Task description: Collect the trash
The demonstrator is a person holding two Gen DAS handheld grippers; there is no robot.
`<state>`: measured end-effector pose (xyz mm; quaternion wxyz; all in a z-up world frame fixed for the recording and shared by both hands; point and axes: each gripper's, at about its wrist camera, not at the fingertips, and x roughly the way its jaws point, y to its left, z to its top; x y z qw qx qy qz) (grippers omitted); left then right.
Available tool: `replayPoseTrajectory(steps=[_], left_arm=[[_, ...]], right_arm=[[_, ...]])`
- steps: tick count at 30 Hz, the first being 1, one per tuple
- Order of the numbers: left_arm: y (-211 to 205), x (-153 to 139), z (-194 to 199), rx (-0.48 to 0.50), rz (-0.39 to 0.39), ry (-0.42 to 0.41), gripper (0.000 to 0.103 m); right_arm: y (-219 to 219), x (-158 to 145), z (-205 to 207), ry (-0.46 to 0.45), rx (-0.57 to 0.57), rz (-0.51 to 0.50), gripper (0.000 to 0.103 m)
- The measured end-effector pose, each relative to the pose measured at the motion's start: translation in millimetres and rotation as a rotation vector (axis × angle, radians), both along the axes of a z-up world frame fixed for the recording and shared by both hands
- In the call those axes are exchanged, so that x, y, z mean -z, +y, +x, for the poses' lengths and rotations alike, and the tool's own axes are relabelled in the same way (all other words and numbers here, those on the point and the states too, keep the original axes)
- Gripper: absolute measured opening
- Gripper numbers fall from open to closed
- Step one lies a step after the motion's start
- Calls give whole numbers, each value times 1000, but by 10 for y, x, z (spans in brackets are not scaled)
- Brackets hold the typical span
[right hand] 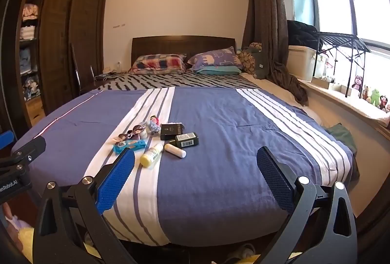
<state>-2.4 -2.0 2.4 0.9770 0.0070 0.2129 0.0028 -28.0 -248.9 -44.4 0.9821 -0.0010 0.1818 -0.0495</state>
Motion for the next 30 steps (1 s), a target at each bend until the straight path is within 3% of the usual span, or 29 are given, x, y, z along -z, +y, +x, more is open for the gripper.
replayPoseTrajectory(steps=[30], left_arm=[[76, -99, -75, -4, -9, -21, 95]], right_arm=[[-28, -14, 4, -15, -8, 10, 100]])
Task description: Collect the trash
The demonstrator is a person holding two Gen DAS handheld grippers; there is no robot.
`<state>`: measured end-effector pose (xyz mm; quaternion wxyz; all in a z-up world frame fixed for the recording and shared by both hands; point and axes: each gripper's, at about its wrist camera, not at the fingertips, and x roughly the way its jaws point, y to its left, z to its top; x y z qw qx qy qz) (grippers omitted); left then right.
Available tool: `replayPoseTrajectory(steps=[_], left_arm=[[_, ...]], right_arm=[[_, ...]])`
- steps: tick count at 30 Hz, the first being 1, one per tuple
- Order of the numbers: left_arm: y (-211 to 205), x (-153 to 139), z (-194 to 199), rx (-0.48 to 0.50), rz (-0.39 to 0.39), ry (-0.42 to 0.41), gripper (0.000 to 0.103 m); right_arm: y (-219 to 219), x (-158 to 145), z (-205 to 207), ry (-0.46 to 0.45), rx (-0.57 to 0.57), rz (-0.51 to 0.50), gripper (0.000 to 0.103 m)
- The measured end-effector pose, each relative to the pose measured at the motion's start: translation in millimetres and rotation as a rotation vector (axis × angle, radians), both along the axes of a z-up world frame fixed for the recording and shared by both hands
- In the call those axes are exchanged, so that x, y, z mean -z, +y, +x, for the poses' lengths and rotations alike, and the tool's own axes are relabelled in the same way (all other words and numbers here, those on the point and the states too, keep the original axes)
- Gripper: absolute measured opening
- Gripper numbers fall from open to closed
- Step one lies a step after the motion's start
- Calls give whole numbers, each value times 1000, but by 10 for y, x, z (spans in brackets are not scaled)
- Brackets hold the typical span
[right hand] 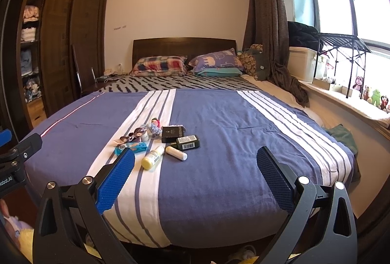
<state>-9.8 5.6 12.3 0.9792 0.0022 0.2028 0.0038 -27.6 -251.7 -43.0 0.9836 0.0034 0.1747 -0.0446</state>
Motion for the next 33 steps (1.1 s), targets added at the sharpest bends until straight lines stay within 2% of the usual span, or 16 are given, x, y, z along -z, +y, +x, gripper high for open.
replayPoseTrajectory(steps=[33], left_arm=[[-52, -29, 50, 6, 13, 7, 95]], right_arm=[[-34, 62, 37, 2, 8, 3, 100]])
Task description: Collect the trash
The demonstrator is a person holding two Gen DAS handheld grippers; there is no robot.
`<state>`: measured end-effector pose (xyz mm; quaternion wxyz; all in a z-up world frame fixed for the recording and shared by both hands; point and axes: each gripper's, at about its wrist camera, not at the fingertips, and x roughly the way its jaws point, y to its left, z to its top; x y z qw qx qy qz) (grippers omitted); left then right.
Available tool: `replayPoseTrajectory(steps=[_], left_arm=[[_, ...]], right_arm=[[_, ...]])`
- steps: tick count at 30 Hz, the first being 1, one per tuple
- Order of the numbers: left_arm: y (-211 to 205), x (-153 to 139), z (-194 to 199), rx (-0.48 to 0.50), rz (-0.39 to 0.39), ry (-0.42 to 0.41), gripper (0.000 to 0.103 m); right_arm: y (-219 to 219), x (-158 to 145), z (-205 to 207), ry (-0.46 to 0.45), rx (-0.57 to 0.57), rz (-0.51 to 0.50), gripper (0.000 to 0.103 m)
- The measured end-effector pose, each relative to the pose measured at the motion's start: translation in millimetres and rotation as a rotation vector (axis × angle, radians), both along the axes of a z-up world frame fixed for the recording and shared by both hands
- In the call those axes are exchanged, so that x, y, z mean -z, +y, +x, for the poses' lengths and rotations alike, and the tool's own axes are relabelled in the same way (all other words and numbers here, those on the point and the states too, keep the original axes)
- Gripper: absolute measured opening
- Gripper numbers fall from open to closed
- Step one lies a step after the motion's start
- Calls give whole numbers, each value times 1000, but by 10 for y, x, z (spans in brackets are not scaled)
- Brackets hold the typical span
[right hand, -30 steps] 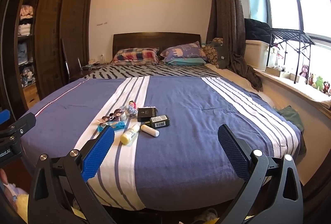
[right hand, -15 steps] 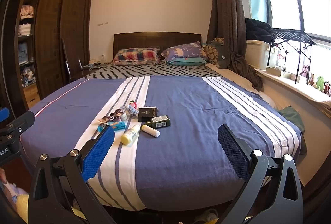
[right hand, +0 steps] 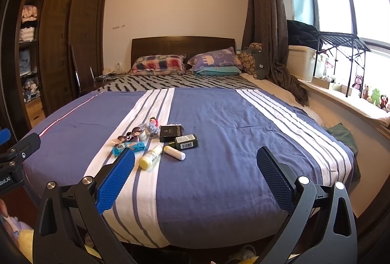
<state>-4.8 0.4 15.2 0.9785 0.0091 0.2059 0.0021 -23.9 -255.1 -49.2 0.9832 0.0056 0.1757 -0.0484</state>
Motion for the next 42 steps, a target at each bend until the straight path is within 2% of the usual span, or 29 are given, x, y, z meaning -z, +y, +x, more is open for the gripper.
replayPoseTrajectory(steps=[42], left_arm=[[-20, 103, 100, -9, 1, 27, 95]], right_arm=[[-31, 69, 95, 19, 8, -5, 100]])
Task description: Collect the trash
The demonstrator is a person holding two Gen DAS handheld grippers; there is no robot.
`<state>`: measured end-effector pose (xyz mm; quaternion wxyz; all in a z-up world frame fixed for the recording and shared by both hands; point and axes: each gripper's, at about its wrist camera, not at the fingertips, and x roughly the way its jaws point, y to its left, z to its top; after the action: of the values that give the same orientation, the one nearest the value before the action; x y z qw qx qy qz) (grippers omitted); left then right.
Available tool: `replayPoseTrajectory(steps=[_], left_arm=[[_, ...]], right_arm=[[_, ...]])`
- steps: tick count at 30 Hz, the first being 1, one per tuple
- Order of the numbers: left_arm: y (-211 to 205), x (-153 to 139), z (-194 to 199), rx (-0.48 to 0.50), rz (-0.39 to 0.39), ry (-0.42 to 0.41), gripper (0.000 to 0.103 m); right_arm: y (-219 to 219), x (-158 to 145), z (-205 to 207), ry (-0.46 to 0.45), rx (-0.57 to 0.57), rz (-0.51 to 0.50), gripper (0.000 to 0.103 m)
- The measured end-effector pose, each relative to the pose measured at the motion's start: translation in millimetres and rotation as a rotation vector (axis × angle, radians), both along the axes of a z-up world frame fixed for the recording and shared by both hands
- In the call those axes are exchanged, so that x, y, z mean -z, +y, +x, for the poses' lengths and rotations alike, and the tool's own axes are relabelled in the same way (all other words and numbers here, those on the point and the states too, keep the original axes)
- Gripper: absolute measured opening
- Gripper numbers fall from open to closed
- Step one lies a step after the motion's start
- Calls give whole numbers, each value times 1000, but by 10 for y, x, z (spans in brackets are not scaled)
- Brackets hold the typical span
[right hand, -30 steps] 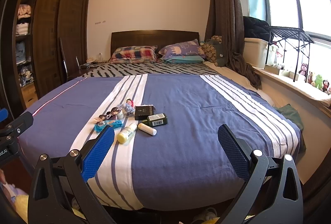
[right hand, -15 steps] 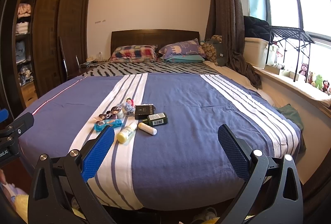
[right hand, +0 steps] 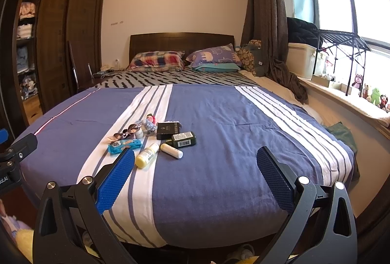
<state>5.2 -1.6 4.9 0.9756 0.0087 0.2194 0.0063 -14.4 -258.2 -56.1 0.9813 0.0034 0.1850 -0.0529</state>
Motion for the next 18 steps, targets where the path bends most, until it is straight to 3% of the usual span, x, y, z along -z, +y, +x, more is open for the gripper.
replayPoseTrajectory(steps=[8, 18], left_arm=[[-6, 165, 233, 6, 0, 52, 95], [-94, 485, 672, 41, 16, 145, 95]], right_arm=[[-42, 110, 214, 45, -9, 13, 100], [-120, 455, 704, 145, -35, 48, 100]])
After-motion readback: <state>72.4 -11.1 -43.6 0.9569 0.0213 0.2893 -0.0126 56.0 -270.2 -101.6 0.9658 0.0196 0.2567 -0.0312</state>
